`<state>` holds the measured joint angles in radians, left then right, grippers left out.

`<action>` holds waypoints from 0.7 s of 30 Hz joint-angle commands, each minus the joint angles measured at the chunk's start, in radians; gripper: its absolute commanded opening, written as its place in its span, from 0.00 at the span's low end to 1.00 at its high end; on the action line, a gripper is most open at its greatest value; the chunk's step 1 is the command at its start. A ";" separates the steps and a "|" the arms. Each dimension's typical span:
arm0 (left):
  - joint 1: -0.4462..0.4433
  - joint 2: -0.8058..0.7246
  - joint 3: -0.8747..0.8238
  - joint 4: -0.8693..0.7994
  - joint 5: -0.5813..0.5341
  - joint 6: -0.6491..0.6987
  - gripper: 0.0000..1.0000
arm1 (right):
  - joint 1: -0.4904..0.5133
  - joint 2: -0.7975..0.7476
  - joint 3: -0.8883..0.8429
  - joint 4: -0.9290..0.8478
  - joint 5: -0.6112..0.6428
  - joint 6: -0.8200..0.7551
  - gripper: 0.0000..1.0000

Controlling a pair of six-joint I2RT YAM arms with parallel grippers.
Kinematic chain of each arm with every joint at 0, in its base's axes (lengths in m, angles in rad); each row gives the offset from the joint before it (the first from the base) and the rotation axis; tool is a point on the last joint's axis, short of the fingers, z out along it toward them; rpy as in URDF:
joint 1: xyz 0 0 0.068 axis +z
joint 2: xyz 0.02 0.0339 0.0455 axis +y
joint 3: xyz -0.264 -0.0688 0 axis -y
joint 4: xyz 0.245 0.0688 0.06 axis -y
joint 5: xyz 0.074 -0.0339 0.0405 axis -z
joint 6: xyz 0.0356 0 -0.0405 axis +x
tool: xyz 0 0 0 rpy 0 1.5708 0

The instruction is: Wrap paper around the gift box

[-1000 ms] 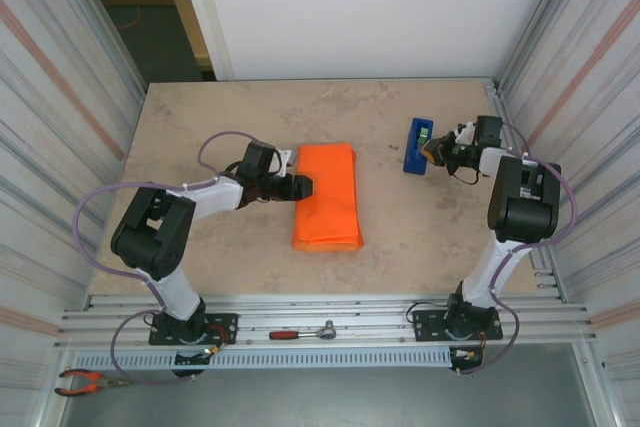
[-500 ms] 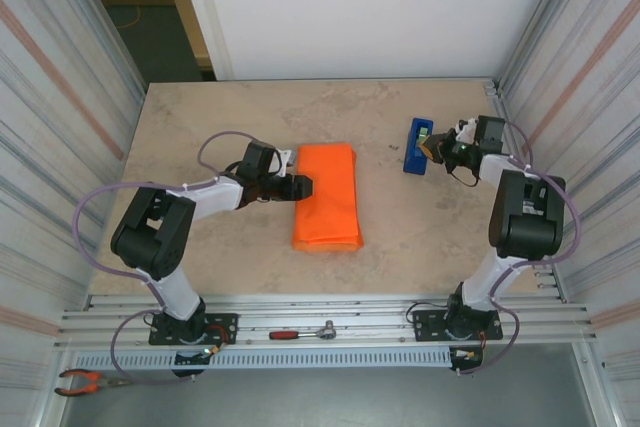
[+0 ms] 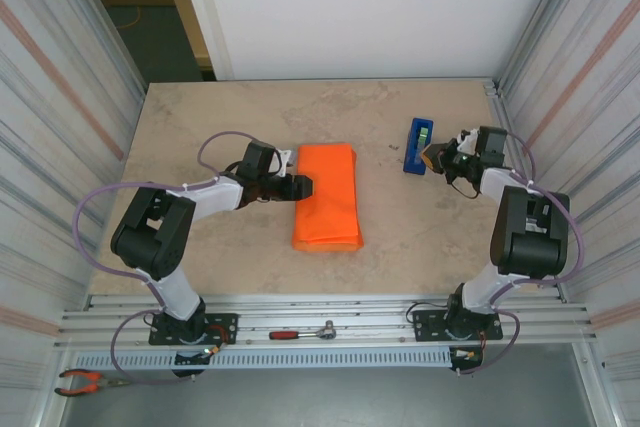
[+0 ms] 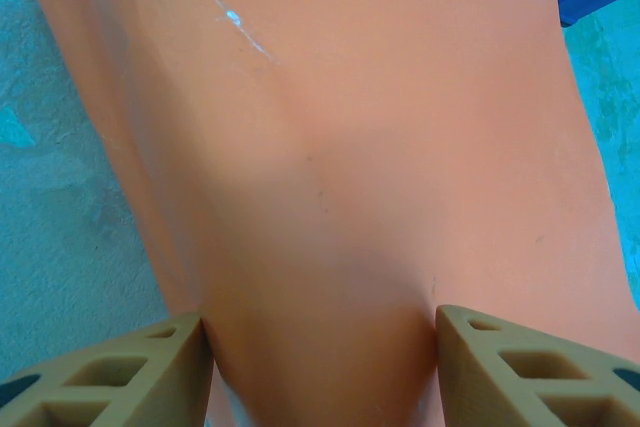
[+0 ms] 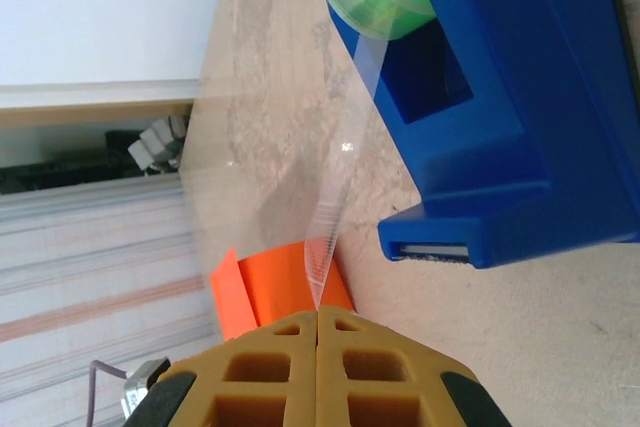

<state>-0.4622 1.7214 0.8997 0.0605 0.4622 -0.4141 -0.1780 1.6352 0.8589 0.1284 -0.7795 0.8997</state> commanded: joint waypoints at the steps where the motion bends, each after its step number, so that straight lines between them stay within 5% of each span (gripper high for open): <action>1: -0.021 0.066 -0.040 -0.142 -0.030 0.050 0.57 | 0.005 -0.031 -0.033 0.018 -0.026 0.034 0.00; 21: -0.023 0.067 -0.040 -0.139 -0.028 0.050 0.57 | 0.005 0.131 -0.126 0.131 0.029 0.070 0.00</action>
<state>-0.4622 1.7214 0.8997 0.0605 0.4622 -0.4141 -0.1780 1.7248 0.7605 0.2680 -0.7547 0.9398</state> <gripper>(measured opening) 0.570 0.058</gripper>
